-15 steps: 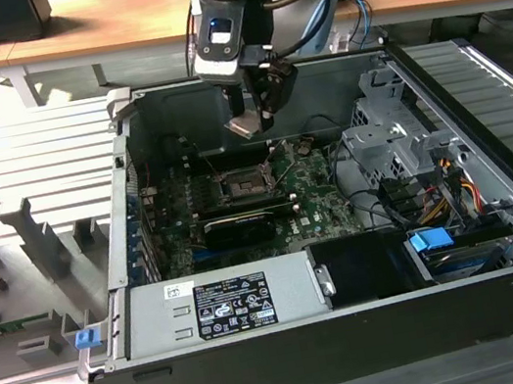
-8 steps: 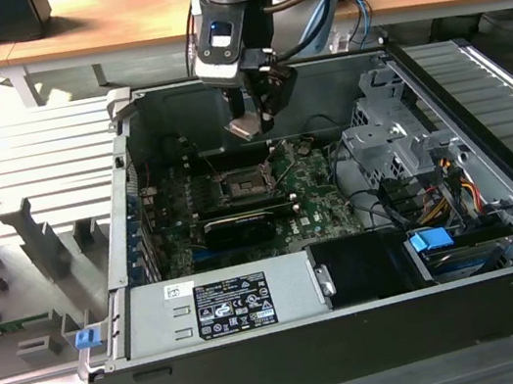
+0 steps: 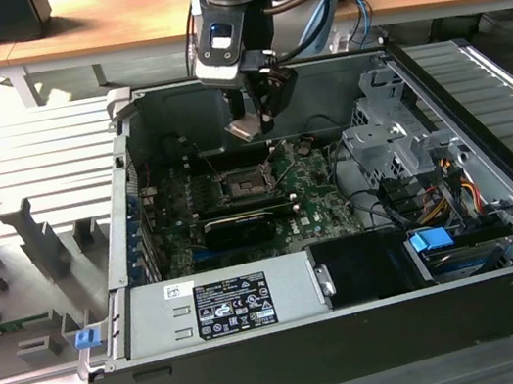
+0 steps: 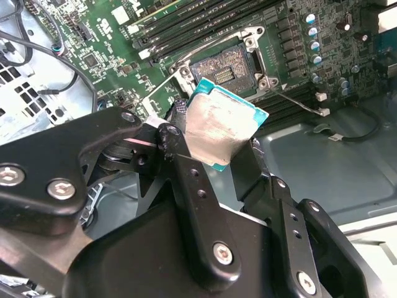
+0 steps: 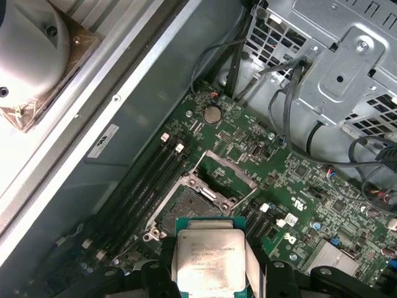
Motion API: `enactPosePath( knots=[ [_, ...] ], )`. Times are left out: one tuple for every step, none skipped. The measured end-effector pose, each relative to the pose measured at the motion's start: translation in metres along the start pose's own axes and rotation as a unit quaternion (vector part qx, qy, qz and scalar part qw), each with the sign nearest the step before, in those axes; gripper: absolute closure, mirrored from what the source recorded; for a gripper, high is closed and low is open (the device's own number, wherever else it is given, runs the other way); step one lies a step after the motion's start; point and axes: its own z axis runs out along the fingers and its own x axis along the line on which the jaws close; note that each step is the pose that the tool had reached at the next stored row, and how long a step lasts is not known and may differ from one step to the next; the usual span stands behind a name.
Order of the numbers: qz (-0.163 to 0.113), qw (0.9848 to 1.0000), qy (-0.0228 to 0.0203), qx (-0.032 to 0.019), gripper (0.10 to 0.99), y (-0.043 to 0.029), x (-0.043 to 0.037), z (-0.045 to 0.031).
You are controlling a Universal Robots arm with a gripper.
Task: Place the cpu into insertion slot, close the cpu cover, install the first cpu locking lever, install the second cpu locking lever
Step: 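Place the cpu into insertion slot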
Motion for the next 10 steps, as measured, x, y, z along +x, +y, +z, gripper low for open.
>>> enactPosePath(
  knots=[
    [0.0,1.0,0.0,0.0,0.557,0.0,0.0,0.0003],
    [0.0,1.0,0.0,0.0,0.557,-0.0001,0.0,0.0006],
    [0.0,1.0,0.0,0.0,0.557,-0.0001,0.0,0.0009],
    [0.0,1.0,0.0,0.0,0.557,-0.0001,0.0,0.0011],
    [0.0,1.0,0.0,0.0,0.557,-0.0001,0.0,0.0013],
    [0.0,1.0,0.0,0.0,0.557,-0.0001,0.0,0.0014],
    [0.0,1.0,0.0,0.0,0.557,-0.0001,0.0,0.0016],
    [0.0,1.0,0.0,0.0,0.557,-0.0002,0.0,0.0018],
    [0.0,1.0,0.0,0.0,0.557,-0.0002,0.0,0.002],
    [0.0,1.0,0.0,0.0,0.557,-0.0002,0.0,0.0021]
  ],
)
